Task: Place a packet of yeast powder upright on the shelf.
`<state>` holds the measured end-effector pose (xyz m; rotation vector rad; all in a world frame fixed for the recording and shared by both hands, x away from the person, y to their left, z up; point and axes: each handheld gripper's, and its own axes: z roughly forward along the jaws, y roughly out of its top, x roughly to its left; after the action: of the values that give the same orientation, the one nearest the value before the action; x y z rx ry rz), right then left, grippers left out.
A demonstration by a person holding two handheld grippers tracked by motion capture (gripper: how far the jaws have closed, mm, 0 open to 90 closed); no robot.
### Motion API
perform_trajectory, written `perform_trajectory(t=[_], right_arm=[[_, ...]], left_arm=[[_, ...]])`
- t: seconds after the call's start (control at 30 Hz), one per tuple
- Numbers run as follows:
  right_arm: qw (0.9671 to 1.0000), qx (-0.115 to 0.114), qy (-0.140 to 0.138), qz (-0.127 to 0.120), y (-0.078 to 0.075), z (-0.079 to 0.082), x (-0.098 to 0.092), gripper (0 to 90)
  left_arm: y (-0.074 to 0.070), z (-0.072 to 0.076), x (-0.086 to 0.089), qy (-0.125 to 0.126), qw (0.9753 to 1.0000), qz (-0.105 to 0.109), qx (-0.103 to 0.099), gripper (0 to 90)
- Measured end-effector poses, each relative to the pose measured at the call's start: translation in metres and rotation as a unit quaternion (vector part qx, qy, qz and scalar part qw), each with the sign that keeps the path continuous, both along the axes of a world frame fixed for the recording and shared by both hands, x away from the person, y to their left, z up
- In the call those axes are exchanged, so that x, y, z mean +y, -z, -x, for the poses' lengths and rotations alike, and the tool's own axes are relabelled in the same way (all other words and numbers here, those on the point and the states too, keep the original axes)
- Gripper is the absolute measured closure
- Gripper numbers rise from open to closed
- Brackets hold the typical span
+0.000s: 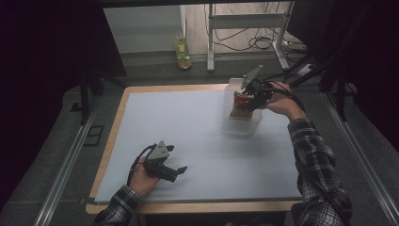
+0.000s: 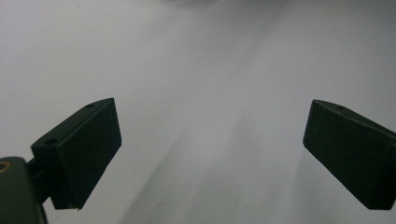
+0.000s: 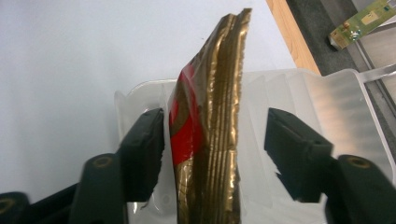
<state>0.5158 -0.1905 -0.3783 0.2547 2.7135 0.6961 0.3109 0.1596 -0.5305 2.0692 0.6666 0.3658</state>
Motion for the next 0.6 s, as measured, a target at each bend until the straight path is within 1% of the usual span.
perform_trajectory(t=[0.03,0.07,0.1,0.17,0.2,0.27,0.37,0.4,0.5,0.53,0.6], right_arm=[[1.0,-0.001,0.002,-0.003,0.0,-0.0001,0.0,36.3],[0.9999,0.002,0.006,-0.012,-0.0005,0.0001,-0.0003,34.0],[0.9999,0.002,0.006,-0.012,-0.0005,0.0001,-0.0003,34.0],[0.9996,0.004,0.014,-0.024,-0.001,0.0005,-0.0002,29.8],[0.9992,0.009,0.018,-0.034,-0.0014,0.0009,0.0001,28.5],[0.9987,0.012,0.019,-0.046,-0.0024,0.0025,0.0011,25.7],[0.9978,0.014,0.025,-0.059,-0.004,0.0052,0.0043,21.4],[0.9978,0.014,0.025,-0.059,-0.004,0.0052,0.0043,21.4],[0.997,0.015,0.031,-0.069,-0.0051,0.007,0.0063,18.9],[0.9964,0.015,0.033,-0.076,-0.0054,0.0083,0.0077,17.9],[0.9962,0.015,0.036,-0.078,-0.0058,0.0089,0.0083,17.4]], left_arm=[[0.0,0.0001,-0.0002,0.0,1.0,0.0,0.0,4.3],[0.0,0.0002,-0.0004,0.0,1.0,-0.002,0.0,4.3],[0.0,0.0002,-0.0004,0.0,1.0,-0.002,0.0,4.3],[0.0001,0.0,-0.0003,-0.001,1.0,-0.002,0.001,4.3],[0.0001,-0.0001,-0.0002,-0.001,1.0,-0.002,0.002,4.3],[0.0002,-0.0001,-0.0002,-0.001,1.0,-0.002,0.002,4.4],[0.0001,-0.0001,-0.0003,-0.001,1.0,0.001,0.003,4.2],[0.0,-0.0002,-0.0004,-0.001,1.0,0.002,0.004,4.2],[0.0004,-0.0003,-0.0006,-0.001,1.0,0.002,0.005,4.0],[0.0005,-0.0003,-0.0006,-0.001,1.0,0.001,0.005,4.0],[0.0005,-0.0002,-0.0008,-0.001,1.0,-0.001,0.004,4.0]])
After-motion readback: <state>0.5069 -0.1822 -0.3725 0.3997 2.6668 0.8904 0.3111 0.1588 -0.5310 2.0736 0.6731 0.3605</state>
